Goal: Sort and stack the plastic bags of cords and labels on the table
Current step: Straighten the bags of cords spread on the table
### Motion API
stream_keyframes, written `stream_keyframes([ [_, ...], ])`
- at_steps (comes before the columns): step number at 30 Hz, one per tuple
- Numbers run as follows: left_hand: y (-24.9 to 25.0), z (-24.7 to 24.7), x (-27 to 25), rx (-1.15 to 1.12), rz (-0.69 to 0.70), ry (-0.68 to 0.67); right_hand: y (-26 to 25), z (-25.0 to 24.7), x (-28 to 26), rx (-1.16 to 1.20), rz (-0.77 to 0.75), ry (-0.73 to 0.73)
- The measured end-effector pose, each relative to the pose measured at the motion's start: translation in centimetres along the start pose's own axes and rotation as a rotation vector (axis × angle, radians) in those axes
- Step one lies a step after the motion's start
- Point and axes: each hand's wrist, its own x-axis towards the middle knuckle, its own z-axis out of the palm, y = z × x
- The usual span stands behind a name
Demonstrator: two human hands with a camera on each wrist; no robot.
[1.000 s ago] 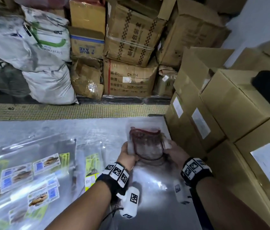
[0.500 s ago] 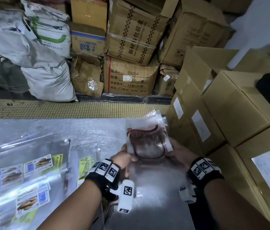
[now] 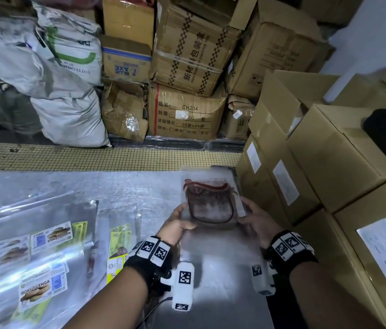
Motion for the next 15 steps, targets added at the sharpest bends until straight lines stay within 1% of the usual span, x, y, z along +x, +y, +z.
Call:
stream_keyframes([
  [1,-0.3,-0.1,0.1,0.045,0.008,0.004,0.1,0.0,0.1,-0.031,-0.006,0.010],
  [3,-1.2,-0.1,0.3,0.231,0.056,0.014,0.4,0.0,0.4,-0.133,-0.035,0.031],
  [7,-1.3,1.1,-0.9,0.815,0.146,0.026,0.3,0.7,0.3,-0.364,-0.113,0.065],
  [12,-1.8,1.8,-2.3,1.319,0.075,0.050,1.3,1.2,0.2,-0.617,-0.237,0.131],
  [14,-2.0,1.8,-2.4,1.463,0.050,0.054,2.1,1.6,0.0,-0.718,-0.307,0.166],
  [15,-2.2,1.8,-2.4,1.499,0.052,0.056,2.6,1.9,-0.1,-0.781,-0.337,0.187],
])
